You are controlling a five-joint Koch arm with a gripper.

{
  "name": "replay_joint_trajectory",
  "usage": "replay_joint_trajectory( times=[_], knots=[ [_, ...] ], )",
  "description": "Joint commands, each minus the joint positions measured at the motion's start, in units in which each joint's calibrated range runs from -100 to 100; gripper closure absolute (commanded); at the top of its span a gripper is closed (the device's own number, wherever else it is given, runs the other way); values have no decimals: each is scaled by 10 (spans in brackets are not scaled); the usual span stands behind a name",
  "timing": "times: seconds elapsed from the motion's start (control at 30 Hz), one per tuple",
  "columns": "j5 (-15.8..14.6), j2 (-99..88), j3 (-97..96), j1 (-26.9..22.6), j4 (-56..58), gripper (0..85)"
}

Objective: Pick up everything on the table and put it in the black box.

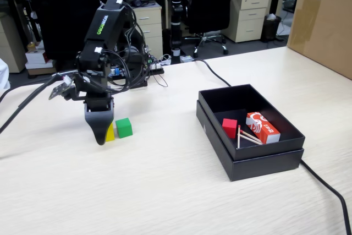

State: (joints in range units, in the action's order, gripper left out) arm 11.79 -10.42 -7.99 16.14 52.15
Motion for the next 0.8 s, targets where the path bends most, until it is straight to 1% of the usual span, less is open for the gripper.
replay_joint_trajectory(
  times=[0.0,0.07,0.1,0.13,0.33,0.37,0.5,0.57,0.7,0.77],
  knots=[
    [-2,4,42,0,-7,434],
    [-2,12,43,0,-7,440],
    [-2,15,45,0,-7,479],
    [-1,19,49,0,-7,521],
    [6,31,59,2,-18,846],
    [8,31,59,3,-18,846],
    [11,-81,65,7,-18,846],
    [11,-167,74,1,-18,847],
    [4,-278,72,-33,-18,846],
    [-4,-320,61,-56,-18,846]
  ],
)
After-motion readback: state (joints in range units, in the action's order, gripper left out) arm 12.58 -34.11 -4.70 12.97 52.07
